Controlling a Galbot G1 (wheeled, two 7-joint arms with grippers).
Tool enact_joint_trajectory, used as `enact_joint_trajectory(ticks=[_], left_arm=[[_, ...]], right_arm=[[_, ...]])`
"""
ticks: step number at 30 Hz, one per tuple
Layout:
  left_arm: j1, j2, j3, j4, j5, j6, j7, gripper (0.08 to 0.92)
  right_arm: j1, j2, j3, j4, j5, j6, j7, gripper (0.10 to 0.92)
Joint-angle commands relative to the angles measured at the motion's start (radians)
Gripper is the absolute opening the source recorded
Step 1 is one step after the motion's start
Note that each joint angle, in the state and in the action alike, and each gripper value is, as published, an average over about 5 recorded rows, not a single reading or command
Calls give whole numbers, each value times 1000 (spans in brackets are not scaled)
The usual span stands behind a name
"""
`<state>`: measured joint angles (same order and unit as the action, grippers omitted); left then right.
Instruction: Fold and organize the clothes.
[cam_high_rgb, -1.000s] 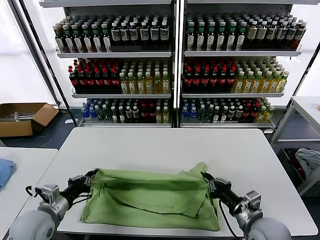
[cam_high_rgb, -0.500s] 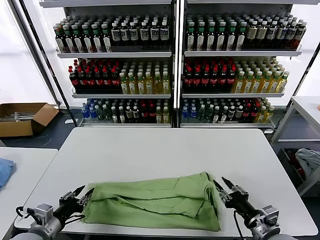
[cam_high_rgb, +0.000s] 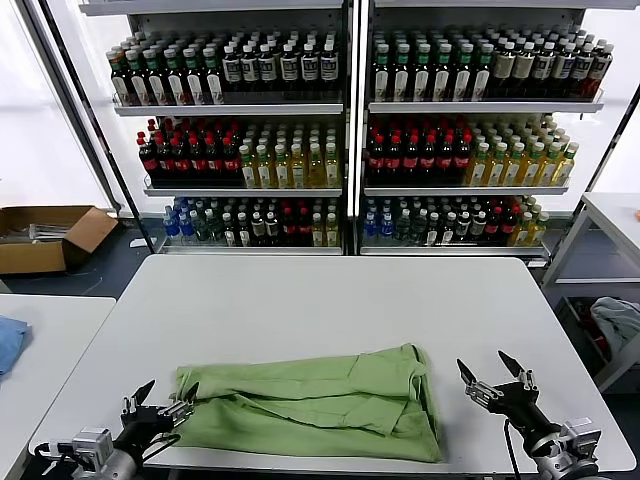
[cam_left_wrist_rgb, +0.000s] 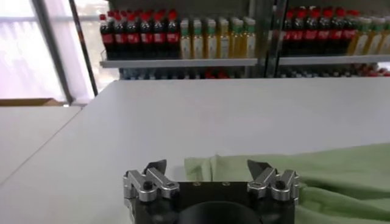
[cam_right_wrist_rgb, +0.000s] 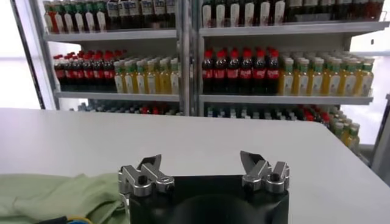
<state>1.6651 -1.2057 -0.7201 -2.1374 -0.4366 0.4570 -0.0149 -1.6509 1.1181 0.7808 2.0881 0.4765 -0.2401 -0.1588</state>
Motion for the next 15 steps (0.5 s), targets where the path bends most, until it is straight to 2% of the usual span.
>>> enact_joint_trajectory(ticks=[1,11,15], left_arm=[[-68,-127,90,83,19,-16,-123,821],[-63,-158,120,151,41,-33,-103,820],[-64,-157,122,158,39,-33,-100,748]], right_arm=[[-10,9,7,-16,-16,14,-2,822],[11,5,-22,-15,-10,15,-1,823],[28,6,-36,-12,-10,13,3,823]])
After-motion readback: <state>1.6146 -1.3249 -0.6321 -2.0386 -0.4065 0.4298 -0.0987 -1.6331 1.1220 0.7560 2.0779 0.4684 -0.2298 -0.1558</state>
